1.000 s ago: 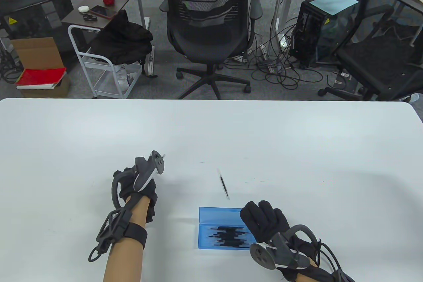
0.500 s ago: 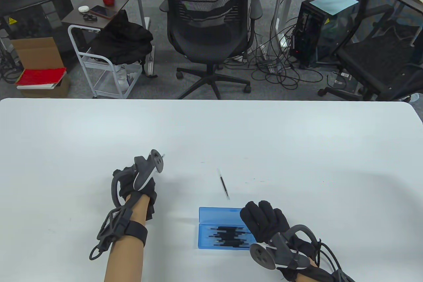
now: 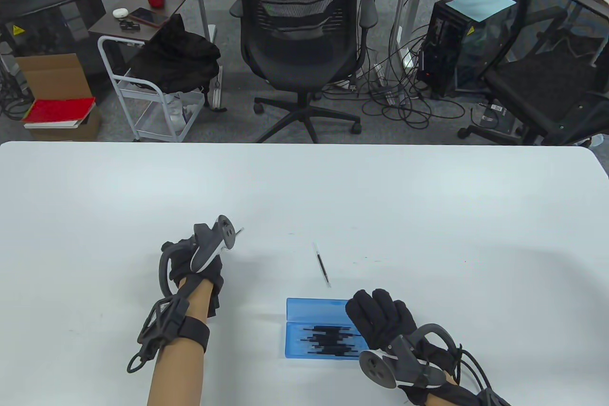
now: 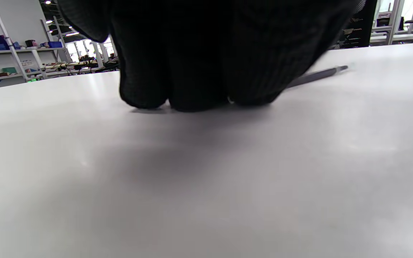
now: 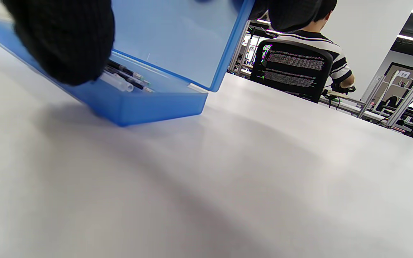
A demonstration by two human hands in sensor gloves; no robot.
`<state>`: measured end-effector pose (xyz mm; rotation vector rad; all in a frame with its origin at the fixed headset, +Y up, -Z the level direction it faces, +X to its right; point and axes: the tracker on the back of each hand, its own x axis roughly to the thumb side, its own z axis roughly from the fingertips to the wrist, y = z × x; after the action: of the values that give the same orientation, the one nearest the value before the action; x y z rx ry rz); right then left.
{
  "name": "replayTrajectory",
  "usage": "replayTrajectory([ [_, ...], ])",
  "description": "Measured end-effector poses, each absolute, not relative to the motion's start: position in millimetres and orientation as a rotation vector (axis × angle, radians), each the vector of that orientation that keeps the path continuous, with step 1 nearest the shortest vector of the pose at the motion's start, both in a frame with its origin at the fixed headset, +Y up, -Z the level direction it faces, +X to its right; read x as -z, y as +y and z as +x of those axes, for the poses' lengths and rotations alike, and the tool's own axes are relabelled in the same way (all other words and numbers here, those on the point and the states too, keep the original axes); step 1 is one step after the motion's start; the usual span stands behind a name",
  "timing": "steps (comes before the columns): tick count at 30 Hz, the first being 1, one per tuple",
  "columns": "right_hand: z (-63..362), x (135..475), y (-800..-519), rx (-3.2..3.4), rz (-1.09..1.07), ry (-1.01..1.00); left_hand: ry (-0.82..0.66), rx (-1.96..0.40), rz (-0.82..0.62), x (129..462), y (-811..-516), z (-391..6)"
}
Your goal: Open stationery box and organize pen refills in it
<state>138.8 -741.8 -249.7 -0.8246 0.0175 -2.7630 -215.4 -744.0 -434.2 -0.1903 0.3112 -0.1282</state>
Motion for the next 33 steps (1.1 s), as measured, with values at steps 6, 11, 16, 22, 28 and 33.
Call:
replayTrajectory([
  [6,138.8,249.6,-741.8,2.763,-0.825,0.017,0.27,0.22,-0.19,433.9,-747.3,-210.7],
  [11,138.8,249.6,-741.8,2.763,-0.825,0.017,0.247,0.282,-0.197,433.2,-748.9,-206.4],
  [16,138.8,249.6,-741.8,2.763,-0.825,0.017,0.235,0.285,-0.201,431.3,-748.9,-206.9],
  [22,138.8,249.6,-741.8,2.763,-0.825,0.017,0.189,0.228,-0.175,423.6,-735.2,-207.1],
  [28,138.9,249.7,-742.1,2.764,-0.828,0.017,0.009,0.141,-0.041,394.5,-690.1,-186.9],
  [33,138.7,249.7,-742.4,2.762,-0.825,0.017,-0.228,0.11,0.109,345.2,-648.4,-154.0],
])
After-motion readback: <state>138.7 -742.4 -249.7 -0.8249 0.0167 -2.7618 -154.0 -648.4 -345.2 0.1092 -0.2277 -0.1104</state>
